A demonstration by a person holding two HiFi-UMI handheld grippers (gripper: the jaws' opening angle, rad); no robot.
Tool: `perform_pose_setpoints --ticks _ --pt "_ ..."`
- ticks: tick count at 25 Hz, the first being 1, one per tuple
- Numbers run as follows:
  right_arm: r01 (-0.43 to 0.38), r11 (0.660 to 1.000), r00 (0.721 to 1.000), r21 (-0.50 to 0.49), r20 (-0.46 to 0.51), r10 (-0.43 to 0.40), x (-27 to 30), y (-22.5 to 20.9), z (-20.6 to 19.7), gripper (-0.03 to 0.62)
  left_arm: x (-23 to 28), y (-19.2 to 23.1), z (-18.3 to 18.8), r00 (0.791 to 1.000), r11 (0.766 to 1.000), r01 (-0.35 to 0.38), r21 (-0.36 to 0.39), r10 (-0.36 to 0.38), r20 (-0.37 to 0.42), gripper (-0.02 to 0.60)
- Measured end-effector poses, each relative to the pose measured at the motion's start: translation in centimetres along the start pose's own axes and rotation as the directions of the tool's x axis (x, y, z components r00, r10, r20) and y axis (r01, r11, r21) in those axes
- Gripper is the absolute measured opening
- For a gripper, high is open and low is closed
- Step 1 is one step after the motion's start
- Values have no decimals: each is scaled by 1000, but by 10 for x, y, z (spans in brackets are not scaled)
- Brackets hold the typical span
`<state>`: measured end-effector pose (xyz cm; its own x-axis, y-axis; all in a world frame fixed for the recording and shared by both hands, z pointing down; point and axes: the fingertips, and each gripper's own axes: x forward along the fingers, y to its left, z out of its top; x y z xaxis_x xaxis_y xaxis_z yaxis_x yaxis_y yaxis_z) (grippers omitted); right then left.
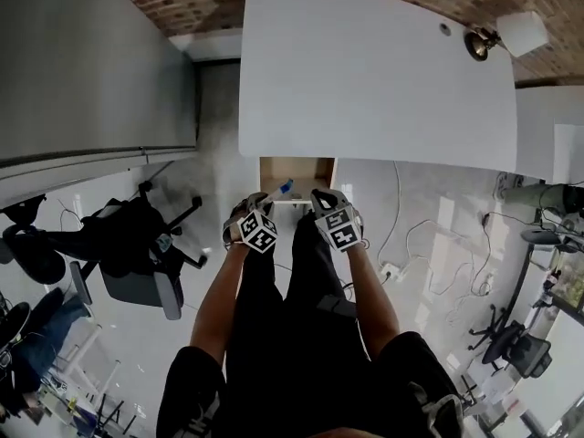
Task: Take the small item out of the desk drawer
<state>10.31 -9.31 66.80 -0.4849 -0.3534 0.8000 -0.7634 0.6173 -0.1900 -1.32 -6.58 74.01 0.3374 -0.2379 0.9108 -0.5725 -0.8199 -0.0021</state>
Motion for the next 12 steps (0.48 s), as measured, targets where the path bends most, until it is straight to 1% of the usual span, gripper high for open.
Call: perform_pose_setpoints --ticks 1,3,4,6,7,9,11,12 --pt "7 1000 1000 23 22 -7 -14 5 8 26 -16 -1 0 1000 997 13 -80 -11 26 89" --pt "22 998 997 62 70 -26 -44 11 24 26 -51 -1 3 996 972 35 -231 -14 89 89" --pt "31 997 994 77 100 -38 -60 13 32 26 -69 0 6 992 958 35 -286 1 125 89" --pt "43 994 984 98 169 -59 -89 17 53 26 -107 9 14 978 936 8 -353 67 199 87" --pt "49 993 977 105 201 -69 -101 19 64 26 -126 15 19 966 926 -12 -378 109 236 87" --pt "79 991 959 111 263 -106 -122 18 82 26 -164 28 35 933 905 -34 -424 181 312 87" --pt "121 985 931 123 331 -155 -145 17 100 26 -202 36 55 888 888 -41 -459 243 391 87" --pt "137 981 913 135 367 -178 -157 17 110 26 -221 40 66 861 882 -46 -469 274 430 87"
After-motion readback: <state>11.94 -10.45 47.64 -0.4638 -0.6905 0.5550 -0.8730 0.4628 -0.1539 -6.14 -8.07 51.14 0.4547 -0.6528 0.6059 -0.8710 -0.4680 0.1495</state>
